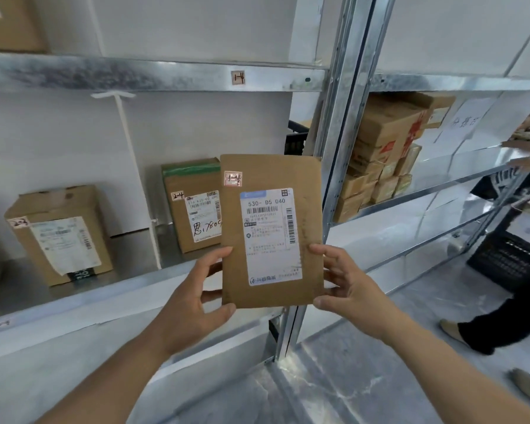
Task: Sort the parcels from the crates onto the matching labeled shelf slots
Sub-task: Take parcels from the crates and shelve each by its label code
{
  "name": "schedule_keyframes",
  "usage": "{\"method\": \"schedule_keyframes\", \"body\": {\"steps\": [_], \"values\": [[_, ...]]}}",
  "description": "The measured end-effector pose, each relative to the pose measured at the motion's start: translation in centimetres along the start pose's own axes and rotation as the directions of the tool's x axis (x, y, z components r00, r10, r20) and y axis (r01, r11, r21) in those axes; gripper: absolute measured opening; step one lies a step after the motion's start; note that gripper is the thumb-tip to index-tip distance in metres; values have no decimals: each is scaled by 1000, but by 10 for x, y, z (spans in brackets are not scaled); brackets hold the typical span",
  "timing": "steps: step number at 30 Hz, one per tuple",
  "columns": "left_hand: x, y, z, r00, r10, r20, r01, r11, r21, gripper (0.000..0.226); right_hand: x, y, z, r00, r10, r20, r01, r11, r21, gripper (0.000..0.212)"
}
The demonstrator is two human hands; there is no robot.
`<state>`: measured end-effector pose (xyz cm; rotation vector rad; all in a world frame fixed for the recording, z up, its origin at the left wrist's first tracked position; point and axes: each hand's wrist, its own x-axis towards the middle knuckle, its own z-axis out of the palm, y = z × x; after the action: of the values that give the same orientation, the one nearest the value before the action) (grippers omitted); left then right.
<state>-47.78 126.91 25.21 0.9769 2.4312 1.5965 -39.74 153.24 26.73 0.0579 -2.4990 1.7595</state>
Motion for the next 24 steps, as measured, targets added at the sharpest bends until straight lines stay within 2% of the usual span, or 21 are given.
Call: {"method": "schedule_keyframes", "body": {"steps": [7, 15, 20, 24], "values": [[40, 10, 41, 993, -49, -105, 51, 999, 15, 92, 48, 28, -52, 996, -18, 89, 20, 1000, -21, 77], [90, 12, 99, 964, -162, -210, 162, 987, -20, 79, 102, 66, -114, 970, -110, 216, 102, 994, 50, 65], [104, -4, 117, 941, -196, -275, 203, 979, -5, 79, 133, 90, -121, 951, -141, 277, 128, 990, 63, 66], [115, -30, 115, 929, -202, -309, 218, 976, 16, 89, 158, 107, -110, 949, -153, 276, 152, 988, 25, 66]]}}
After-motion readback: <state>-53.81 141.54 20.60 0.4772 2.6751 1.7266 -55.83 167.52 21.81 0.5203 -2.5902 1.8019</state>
